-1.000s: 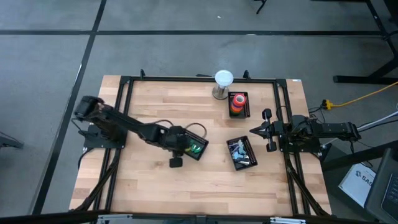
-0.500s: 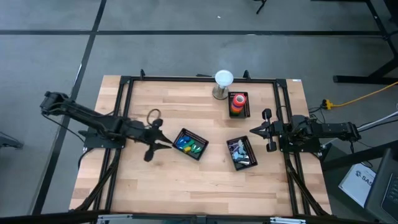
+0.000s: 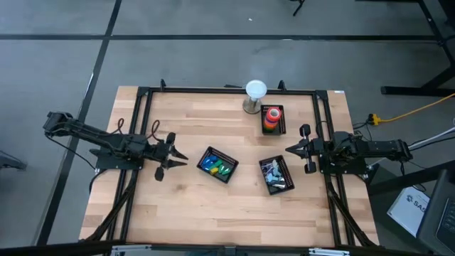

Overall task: Pick and place Stapler, Stapler remover, tape
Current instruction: Return to Home Position

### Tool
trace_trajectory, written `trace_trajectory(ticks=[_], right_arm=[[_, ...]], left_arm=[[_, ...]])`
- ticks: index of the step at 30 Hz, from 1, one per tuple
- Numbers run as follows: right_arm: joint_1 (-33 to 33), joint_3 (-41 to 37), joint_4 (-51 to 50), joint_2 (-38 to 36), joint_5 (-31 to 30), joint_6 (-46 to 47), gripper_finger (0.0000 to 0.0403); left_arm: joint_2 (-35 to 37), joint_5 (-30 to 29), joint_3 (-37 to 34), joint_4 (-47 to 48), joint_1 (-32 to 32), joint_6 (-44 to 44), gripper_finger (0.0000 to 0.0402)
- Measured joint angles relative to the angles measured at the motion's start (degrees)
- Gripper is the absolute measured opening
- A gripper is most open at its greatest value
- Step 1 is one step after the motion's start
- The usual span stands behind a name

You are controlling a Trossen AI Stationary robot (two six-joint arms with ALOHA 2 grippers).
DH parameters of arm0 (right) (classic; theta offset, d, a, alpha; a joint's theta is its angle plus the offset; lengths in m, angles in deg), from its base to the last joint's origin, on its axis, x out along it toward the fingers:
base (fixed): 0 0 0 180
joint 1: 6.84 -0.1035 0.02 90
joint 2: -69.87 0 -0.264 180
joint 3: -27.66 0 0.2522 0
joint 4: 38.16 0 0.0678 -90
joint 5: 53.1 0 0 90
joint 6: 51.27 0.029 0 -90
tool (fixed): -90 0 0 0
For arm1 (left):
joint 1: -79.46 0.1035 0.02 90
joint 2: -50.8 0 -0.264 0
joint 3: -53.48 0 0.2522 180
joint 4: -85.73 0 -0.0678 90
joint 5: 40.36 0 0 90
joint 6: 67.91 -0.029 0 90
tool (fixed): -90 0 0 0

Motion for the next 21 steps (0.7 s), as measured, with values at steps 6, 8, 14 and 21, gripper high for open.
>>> trace_trajectory(ticks=[6, 8, 14, 21], right_arm=[[-0.01, 0.0, 0.0, 0.0, 0.0, 0.0, 0.0014], [0.01, 0.0, 0.0, -0.01, 0.0, -0.02, 0.0014], [0.01, 0.01, 0.0, 0.0, 0.0, 0.0, 0.0014], [0.01, 0.0, 0.02, -0.01, 0.0, 0.0, 0.0014]], left_arm=[[5.7, 1.01, -3.57, -0.76, 4.35, 0.36, 0.0095], [7.79, 1.5, -3.73, 1.6, 6.53, 0.89, 0.0094], [13.46, 7.55, -3.73, 4.44, 12.13, -2.04, 0.0091], [19.66, 2.61, -3.73, 11.85, 15.62, -1.73, 0.0095]])
